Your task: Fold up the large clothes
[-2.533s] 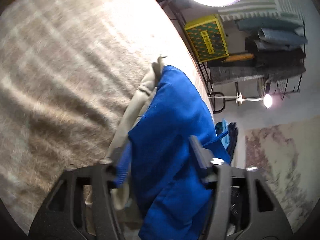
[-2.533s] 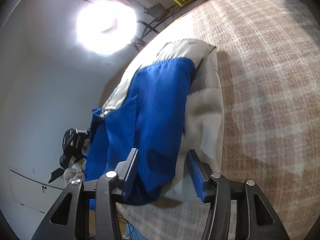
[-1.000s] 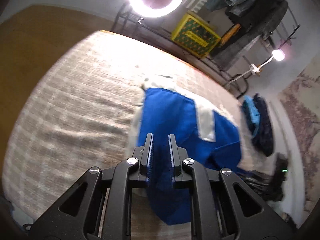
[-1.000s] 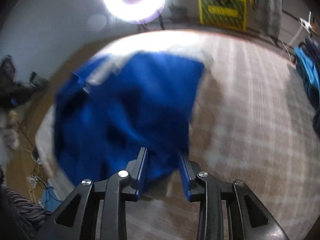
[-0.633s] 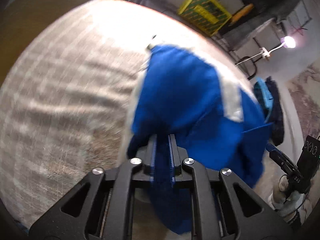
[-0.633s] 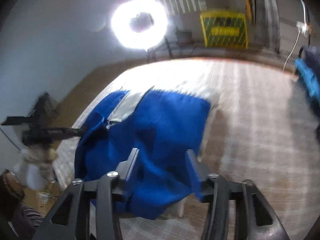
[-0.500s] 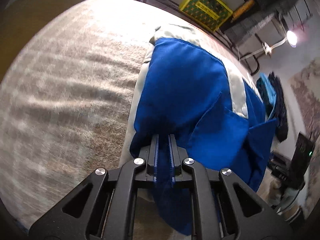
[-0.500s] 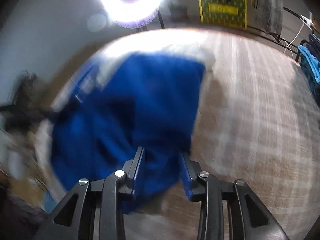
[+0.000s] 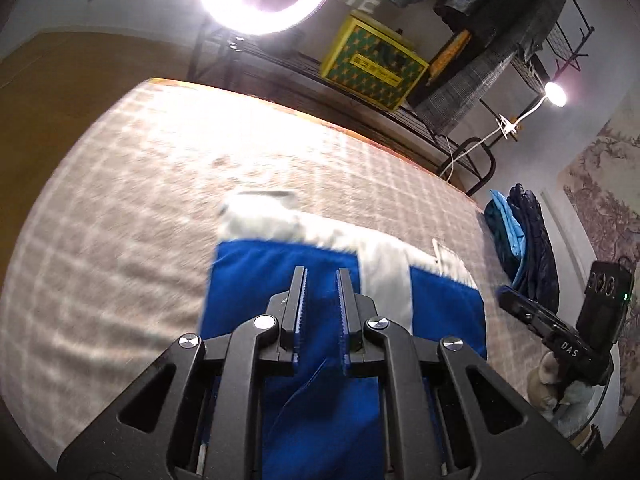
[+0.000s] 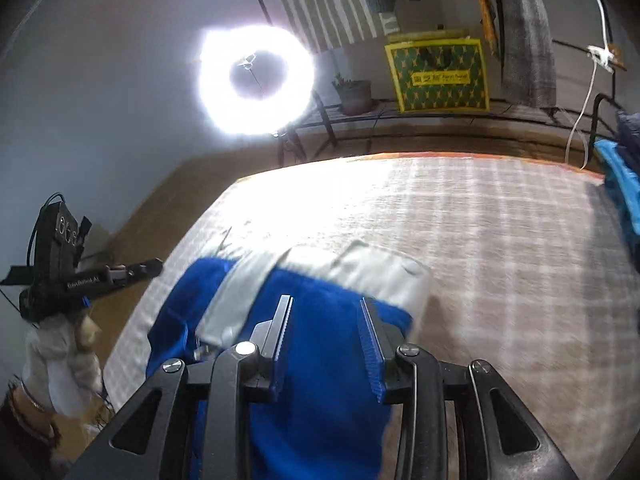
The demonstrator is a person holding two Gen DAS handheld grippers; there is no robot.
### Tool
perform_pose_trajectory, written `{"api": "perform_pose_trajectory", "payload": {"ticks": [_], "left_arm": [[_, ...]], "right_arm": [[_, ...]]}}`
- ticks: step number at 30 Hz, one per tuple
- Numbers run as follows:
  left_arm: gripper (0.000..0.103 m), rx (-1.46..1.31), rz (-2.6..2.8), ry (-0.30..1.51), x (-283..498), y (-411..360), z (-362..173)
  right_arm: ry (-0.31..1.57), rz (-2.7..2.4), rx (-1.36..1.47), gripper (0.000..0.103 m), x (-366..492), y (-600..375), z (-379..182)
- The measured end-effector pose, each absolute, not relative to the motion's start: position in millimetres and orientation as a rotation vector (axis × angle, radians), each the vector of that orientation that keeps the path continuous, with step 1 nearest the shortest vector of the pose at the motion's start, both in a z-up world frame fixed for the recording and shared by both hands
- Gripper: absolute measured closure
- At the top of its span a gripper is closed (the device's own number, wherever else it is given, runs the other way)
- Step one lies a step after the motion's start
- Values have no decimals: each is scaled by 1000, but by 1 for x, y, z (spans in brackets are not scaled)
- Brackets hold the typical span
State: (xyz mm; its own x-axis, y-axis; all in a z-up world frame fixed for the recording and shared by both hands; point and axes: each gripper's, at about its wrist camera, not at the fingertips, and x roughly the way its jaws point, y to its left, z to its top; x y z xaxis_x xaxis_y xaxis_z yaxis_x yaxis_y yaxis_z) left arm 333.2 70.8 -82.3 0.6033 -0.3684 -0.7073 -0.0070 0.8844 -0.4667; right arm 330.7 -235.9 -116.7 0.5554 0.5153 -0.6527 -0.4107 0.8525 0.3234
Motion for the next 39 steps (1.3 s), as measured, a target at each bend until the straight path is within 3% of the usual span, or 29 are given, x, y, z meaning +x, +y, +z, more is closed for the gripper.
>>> {"api": "perform_pose_trajectory", "payload": {"ticks": [6,11,18,21,22,25,26,27,32,39], "left_arm": [[92,-370,-217,979,372,42,-111],[93,-392,-215,1050,381,50,-156],[92,-453,-172,1014,356,79,-131],[82,-489,-193,993,326,97,-117],[73,-487,-192,994,317,101,-118],[55,-528,-197,1020,296,117,-124],[44,-557,-196,1038,291,123,-128],[40,-603,-186,1060,287,132,-134],[38,-891,-222,1063,281,168,-157],[38,-1014,-261,1092,295,178,-182]], "right_arm": [[877,604,72,69,366,-195,-137],[968,544,-96,69,381,-180,-185],[927,510,-122,67,359,-189,-159],[896,555,-73,65,335,-202,-135],[894,569,-64,64,326,-204,-130],[895,568,-27,39,300,-214,-123],[904,559,0,30,295,-218,-124],[925,554,40,28,290,-224,-128],[1037,544,201,27,287,-251,-158],[1104,566,458,27,298,-284,-190]]}}
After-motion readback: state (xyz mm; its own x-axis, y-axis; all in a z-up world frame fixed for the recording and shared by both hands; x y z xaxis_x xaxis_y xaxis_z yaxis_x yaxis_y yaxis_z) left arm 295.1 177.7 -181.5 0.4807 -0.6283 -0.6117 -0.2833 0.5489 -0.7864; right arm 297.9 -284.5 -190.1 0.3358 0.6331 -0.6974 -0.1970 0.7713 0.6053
